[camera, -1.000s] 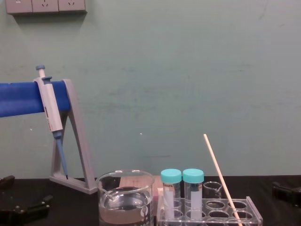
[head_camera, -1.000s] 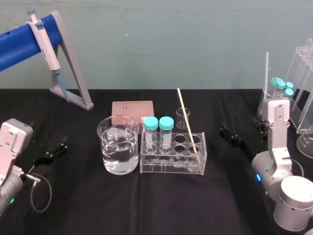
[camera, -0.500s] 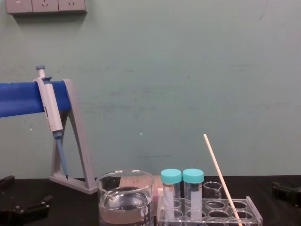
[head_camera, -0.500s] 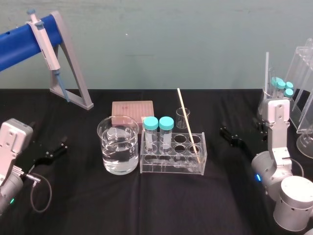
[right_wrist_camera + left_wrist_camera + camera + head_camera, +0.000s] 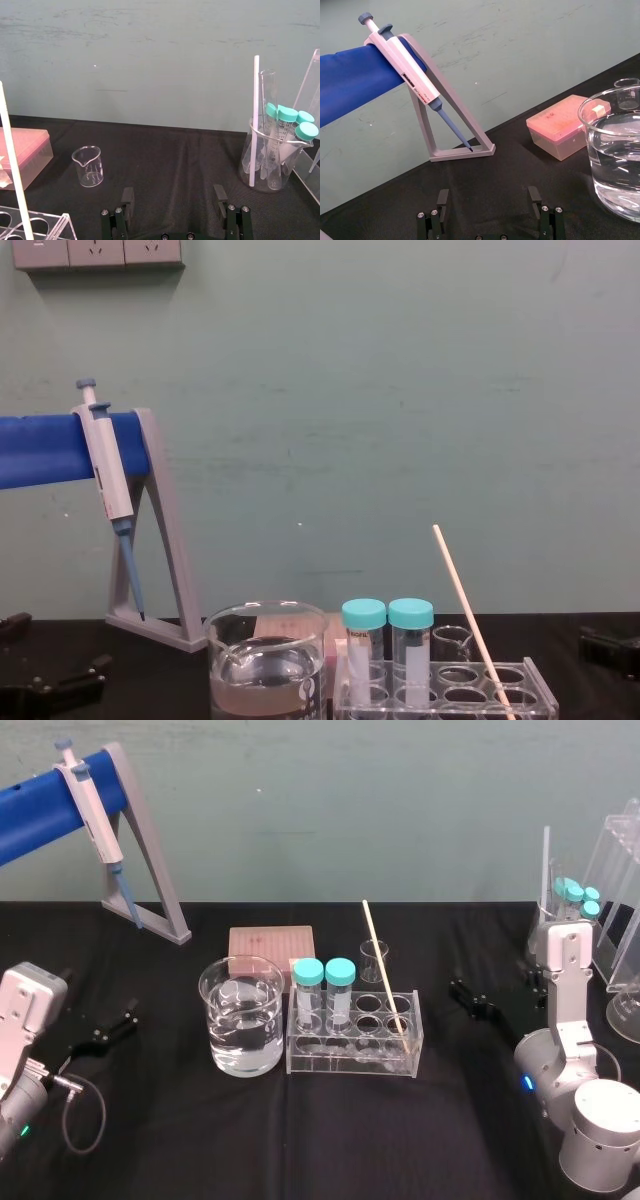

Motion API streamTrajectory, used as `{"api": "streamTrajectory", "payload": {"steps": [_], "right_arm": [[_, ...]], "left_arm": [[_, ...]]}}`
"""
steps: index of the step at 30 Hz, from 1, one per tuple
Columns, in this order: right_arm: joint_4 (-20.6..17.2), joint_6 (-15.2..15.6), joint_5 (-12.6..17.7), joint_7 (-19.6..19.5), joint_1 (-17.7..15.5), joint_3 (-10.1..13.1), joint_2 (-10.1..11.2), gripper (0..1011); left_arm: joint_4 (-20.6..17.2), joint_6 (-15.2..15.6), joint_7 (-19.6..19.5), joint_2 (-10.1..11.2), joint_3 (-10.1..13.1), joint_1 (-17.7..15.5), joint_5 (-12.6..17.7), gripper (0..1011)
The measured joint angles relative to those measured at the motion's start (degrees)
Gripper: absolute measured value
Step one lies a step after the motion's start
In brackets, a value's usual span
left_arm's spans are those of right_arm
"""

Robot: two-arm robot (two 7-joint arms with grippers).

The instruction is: Hold the thermometer with one hand and immerse one end into the beaker, then reinsert it into the test tube rack.

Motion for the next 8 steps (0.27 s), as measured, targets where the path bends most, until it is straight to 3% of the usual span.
{"api": "streamTrajectory", "payload": {"steps": [8], "right_arm": [[0.00, 0.00, 0.00, 0.00, 0.00, 0.00, 0.00, 1003]], "left_arm": [[0.00, 0.00, 0.00, 0.00, 0.00, 0.00, 0.00, 1004]]}}
